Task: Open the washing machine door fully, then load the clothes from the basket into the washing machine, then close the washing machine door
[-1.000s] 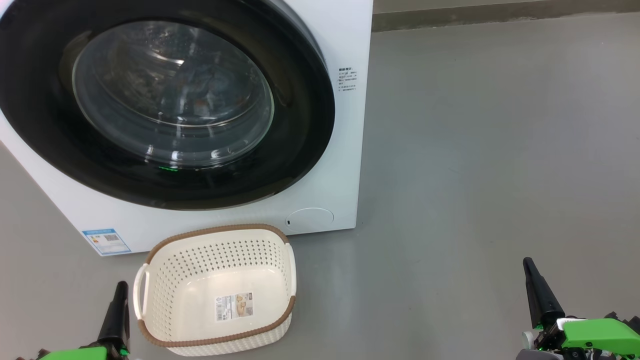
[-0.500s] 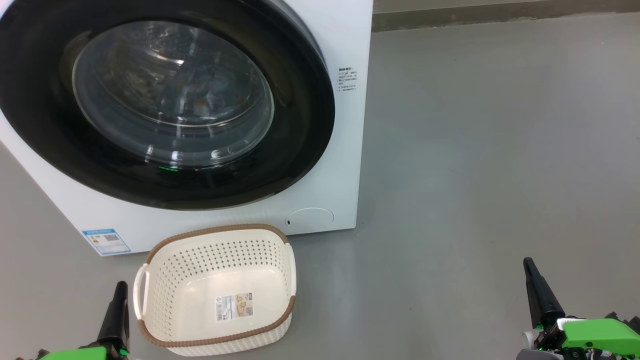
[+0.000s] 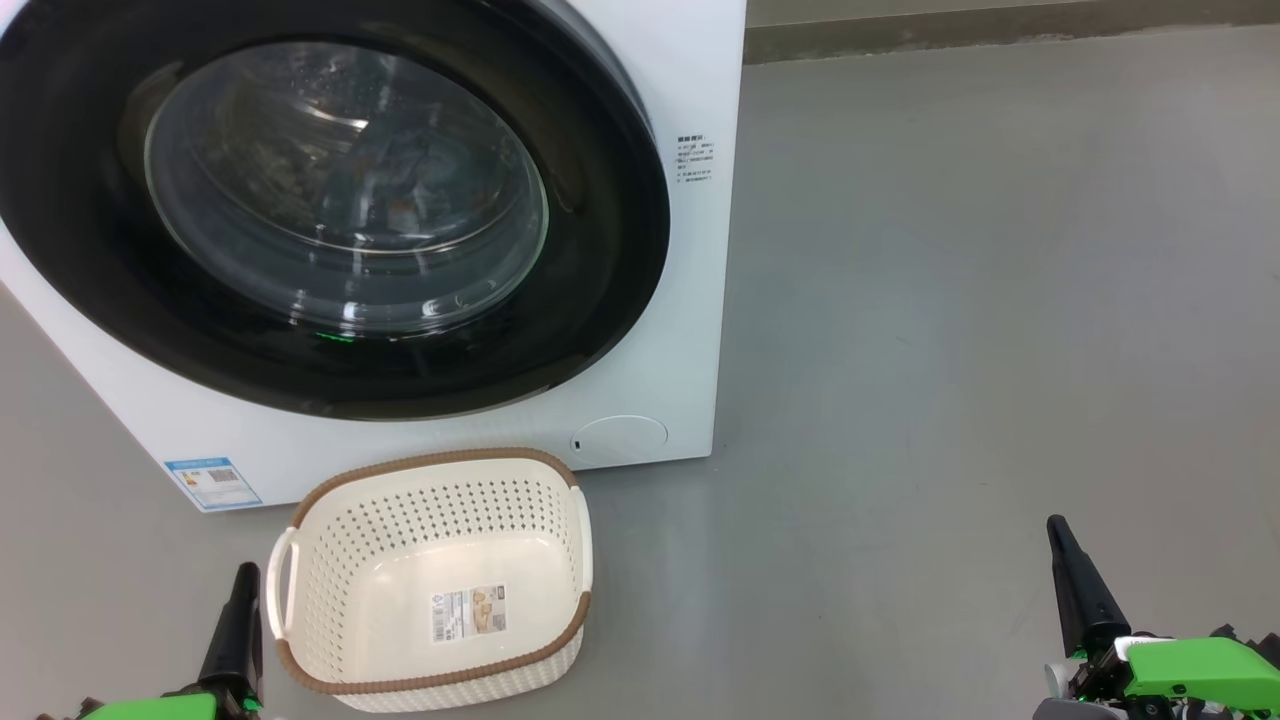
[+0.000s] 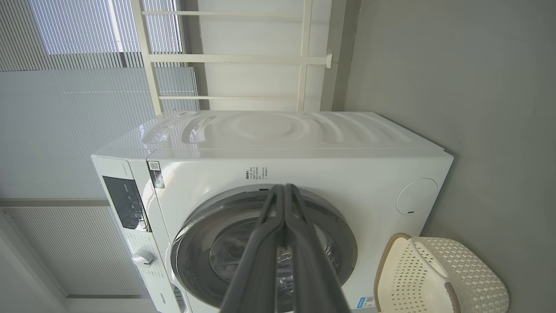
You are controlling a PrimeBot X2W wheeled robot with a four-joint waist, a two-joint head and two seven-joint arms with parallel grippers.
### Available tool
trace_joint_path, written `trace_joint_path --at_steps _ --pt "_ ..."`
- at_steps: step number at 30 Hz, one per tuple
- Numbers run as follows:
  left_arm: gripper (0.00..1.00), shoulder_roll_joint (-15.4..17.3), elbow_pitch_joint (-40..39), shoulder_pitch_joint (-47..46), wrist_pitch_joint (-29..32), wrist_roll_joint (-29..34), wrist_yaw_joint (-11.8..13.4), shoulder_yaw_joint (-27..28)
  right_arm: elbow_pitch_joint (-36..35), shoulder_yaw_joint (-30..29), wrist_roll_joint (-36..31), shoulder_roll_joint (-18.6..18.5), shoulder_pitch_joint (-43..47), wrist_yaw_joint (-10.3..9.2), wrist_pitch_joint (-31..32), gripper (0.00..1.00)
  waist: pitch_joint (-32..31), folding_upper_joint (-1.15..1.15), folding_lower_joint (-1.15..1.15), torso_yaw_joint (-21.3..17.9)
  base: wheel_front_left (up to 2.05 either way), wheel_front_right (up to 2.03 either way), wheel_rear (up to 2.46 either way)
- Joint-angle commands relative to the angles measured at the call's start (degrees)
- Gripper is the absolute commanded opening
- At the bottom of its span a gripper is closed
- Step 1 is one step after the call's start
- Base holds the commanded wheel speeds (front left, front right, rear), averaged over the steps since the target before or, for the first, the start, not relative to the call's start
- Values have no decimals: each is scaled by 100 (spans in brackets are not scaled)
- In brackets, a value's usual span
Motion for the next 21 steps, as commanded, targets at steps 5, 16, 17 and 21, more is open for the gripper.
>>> trace_joint_path --at_steps 5,16,17,21 --pt "0 95 -110 -228 21 41 -60 200 -141 111 -36 -22 -232 -6 35 0 0 0 0 0 0 0 0" --pt "0 90 -110 -229 26 46 -60 207 -140 104 -42 -17 -232 -6 41 0 0 0 0 0 0 0 0" --pt "0 90 -110 -229 27 47 -60 207 -140 103 -43 -16 -232 -6 42 0 0 0 0 0 0 0 0" --pt "0 89 -110 -229 29 48 -60 209 -140 101 -45 -15 -233 -6 43 0 0 0 0 0 0 0 0"
